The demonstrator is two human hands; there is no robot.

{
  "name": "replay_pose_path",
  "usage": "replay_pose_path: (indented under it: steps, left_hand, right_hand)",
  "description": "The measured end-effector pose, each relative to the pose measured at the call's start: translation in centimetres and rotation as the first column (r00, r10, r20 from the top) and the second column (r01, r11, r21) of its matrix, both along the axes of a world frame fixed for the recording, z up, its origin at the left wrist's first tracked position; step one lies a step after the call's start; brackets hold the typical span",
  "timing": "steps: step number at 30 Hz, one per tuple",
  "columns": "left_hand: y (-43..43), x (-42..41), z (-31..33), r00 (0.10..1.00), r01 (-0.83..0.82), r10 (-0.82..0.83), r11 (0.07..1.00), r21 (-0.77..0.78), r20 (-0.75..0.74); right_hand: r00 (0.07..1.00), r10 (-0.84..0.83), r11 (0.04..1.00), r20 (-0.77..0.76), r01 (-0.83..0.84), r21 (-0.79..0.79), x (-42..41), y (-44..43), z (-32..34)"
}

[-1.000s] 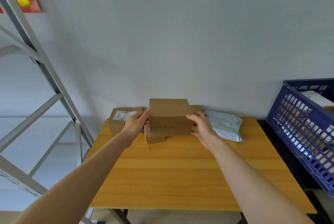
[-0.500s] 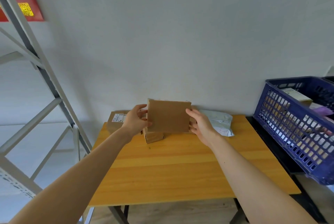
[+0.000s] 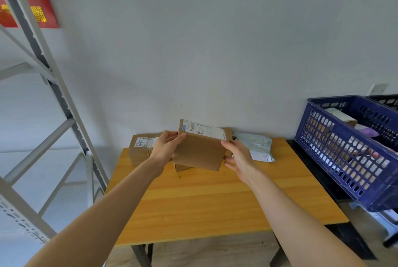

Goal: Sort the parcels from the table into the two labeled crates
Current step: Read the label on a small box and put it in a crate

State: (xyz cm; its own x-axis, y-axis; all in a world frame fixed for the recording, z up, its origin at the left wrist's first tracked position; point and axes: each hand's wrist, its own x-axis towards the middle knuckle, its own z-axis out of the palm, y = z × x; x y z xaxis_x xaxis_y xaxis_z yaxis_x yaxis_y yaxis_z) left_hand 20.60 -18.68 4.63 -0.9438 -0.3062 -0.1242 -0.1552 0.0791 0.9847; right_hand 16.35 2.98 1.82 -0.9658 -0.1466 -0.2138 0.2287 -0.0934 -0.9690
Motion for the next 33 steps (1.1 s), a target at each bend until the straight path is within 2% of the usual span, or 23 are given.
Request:
replay_pose_path:
  steps: [5,9,14,18,21,24,28,33]
  left_hand:
    - [0.6,0.5,0.4,0.998,0.056,-0.056,0.997,-0.062,-0.005]
    - [0.5,0.6,1.0,0.998,0.055,-0.054,0.997,-0.053,0.023]
    - [1.1,-0.1,1.0,0.995,-0.1,0.1,0.994,0.034,-0.023]
    - [0.9,-0.7,0.9,0.979,-0.175,0.183,0.98,0.098,-0.086]
    - [0.1,-0.8,0.9,0.986,-0.112,0.125,0.987,0.116,-0.112]
    - [-1.1,-0.4,0.7,0.995,0.041,-0.032,0.995,0.092,-0.095]
    - [-2.2,-0.5,0.5,0.98,0.198,-0.192,0.973,0.116,-0.06]
    - [-2.1,-1.3,0.2,0.992,0.122,-0.12,0.982,0.145,-0.023]
  right_hand:
    - [1.0,0.007,0.999,0.018,-0.006,-0.048,1.1,-1.3,0.4]
    - [1.0,0.009,0.994,0.025,-0.006,-0.108,2.0,-2.8,0.8]
    - [0.999,-0.004,0.979,0.037,0.012,-0.204,3.0,-4.6,0.9]
    - [0.999,0.039,0.981,0.014,-0.035,-0.19,3.2,-4.7,1.2]
    - [0.998,0.022,0.996,-0.065,-0.027,-0.083,2.7,-4.1,1.5]
    - [0.988,0.051,0.998,-0.144,-0.047,0.034,2.2,-3.4,1.7]
    - [0.976,0.171,0.985,-0.133,-0.172,0.003,1.8,-3.0,2.3]
    - [0.955,0.259,0.96,-0.147,-0.271,-0.068,1.5,-3.3,2.5]
